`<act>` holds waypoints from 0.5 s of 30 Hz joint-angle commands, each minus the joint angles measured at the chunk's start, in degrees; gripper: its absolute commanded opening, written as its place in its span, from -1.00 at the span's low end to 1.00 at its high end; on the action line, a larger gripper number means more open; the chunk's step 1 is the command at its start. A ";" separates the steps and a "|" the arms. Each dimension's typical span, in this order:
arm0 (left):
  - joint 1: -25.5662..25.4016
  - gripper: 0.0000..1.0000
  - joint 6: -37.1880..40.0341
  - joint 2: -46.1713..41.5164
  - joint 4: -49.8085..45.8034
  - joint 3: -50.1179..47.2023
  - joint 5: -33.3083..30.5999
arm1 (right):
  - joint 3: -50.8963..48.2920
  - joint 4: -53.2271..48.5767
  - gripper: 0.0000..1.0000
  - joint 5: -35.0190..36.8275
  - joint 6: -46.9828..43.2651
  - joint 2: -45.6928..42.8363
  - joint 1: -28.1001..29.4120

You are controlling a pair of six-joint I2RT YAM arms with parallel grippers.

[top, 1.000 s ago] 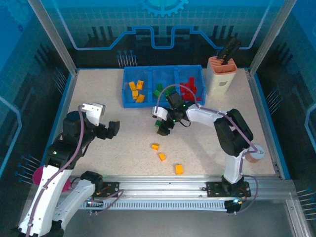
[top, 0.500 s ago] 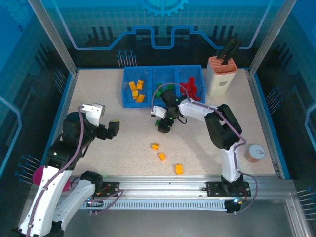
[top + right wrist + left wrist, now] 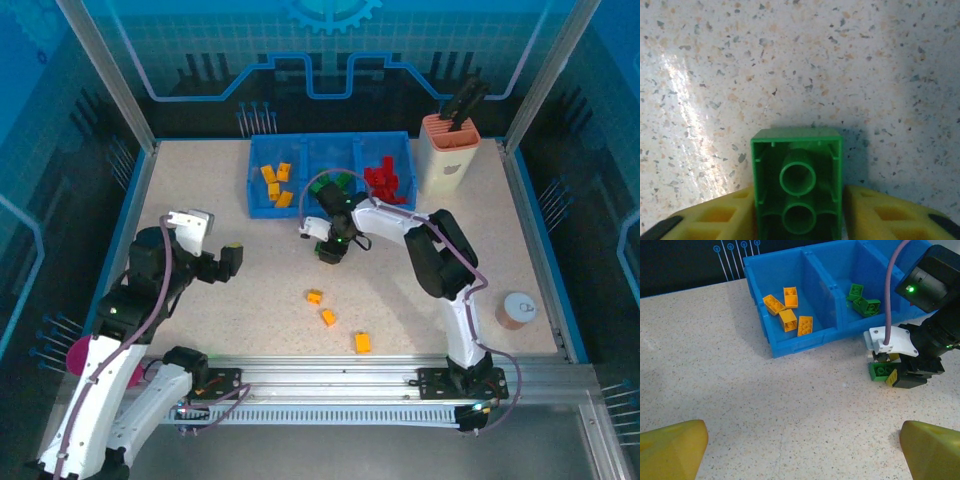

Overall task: Sort the legos into containers by color
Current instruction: Pick up the lego from the center of the table, then place the lego in the container.

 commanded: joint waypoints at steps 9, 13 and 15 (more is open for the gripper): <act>0.19 0.99 1.75 -0.09 2.41 -1.38 -1.15 | 7.00 3.40 -0.38 1.53 10.80 -7.31 -6.63; 0.19 0.99 1.75 0.27 2.52 -1.24 -1.22 | 12.70 4.16 -0.39 7.47 10.14 -5.24 -8.11; 0.19 0.99 1.97 0.23 2.12 -0.85 -1.28 | 15.68 4.91 -0.39 9.32 10.31 -3.48 -8.79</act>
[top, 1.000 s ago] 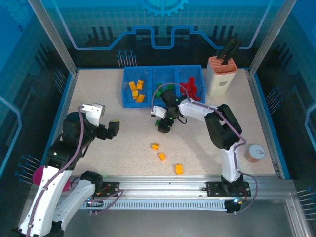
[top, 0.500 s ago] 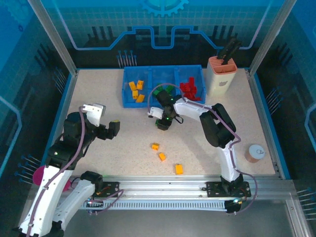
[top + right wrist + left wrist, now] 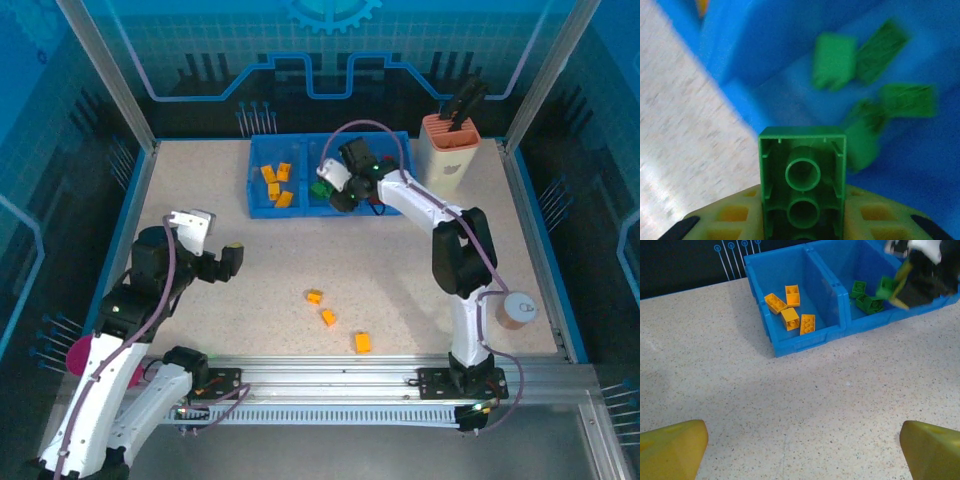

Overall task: Sort the legos into containers by color
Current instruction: Place the lego in the container.

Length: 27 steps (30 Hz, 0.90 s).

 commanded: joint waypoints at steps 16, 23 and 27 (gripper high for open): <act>0.19 0.99 1.49 -0.03 0.44 0.70 -2.27 | 32.59 0.68 -0.38 13.59 -4.92 24.78 -1.47; 0.19 0.99 1.15 0.50 0.87 0.58 -1.59 | 36.74 3.06 -0.35 18.09 -11.46 30.19 -0.86; 0.19 0.99 1.14 1.17 0.75 1.34 -1.56 | 36.76 5.32 -0.33 20.09 -13.63 32.04 -0.50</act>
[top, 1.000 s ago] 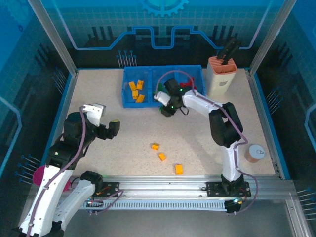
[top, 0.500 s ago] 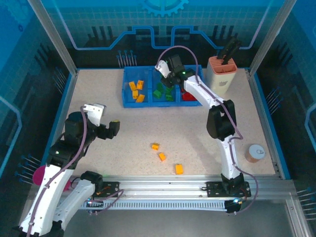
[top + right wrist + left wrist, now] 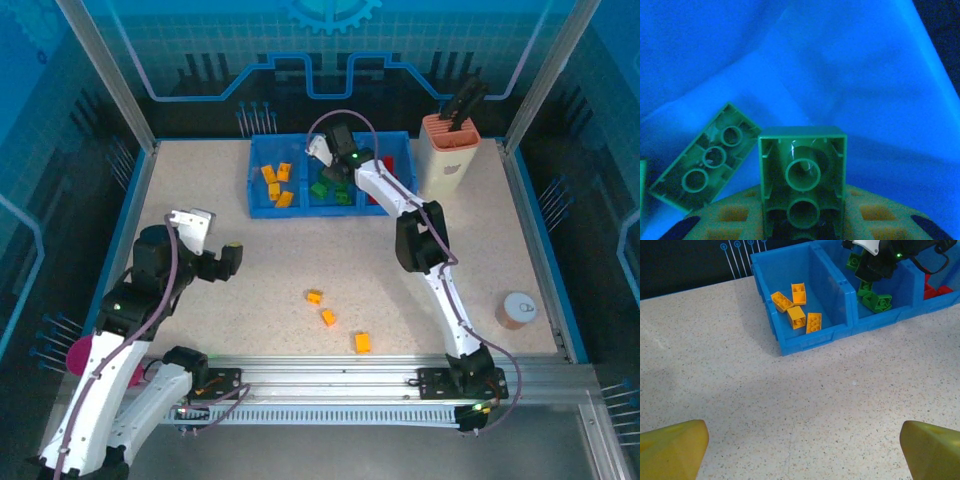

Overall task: Sort the legos into containers by color
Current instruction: Place the lego in the container.

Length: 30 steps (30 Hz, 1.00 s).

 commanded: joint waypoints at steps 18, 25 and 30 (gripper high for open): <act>0.19 0.98 0.87 6.58 1.13 5.68 0.34 | -0.82 5.39 0.27 4.25 -4.45 -1.65 1.25; 0.19 0.99 0.42 6.89 3.08 4.81 0.74 | -7.76 5.27 0.73 0.36 -3.03 -12.66 2.24; 0.19 0.99 -0.86 7.03 5.52 3.31 2.64 | -16.79 5.25 0.79 -0.66 -0.07 -22.54 3.75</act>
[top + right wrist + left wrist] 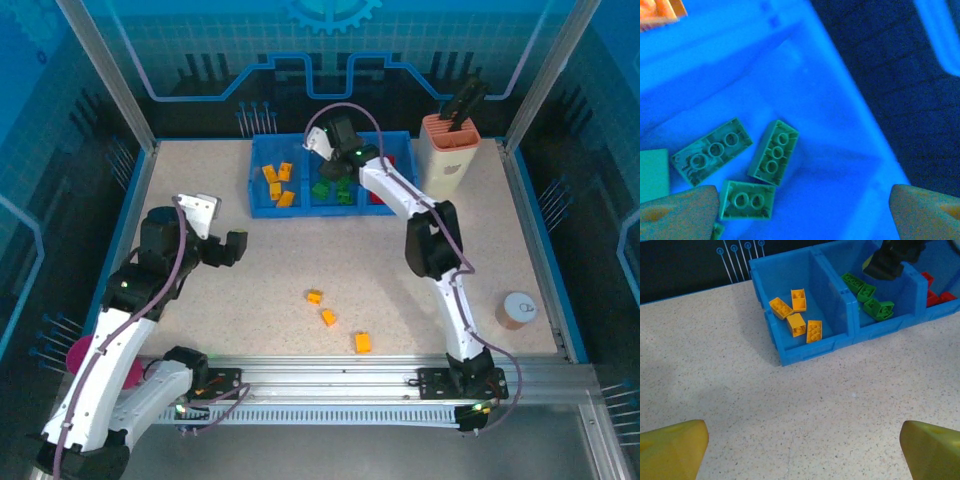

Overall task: Sort the legos into containers by color
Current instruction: Place the lego in the container, then pick up the lego from the middle-left of the table.

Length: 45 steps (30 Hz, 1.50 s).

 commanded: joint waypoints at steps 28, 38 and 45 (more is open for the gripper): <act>-27.83 0.95 -26.44 21.00 8.70 -12.98 -2.58 | -57.01 -8.79 0.85 -2.13 39.62 -53.65 -0.56; -31.00 0.88 -28.97 35.12 12.91 -9.38 -1.50 | -64.88 -6.28 0.84 -4.83 41.68 -59.82 -3.45; -32.35 0.80 -29.95 42.19 13.99 -5.62 0.60 | -67.88 -4.87 0.84 -5.99 41.11 -61.54 -5.08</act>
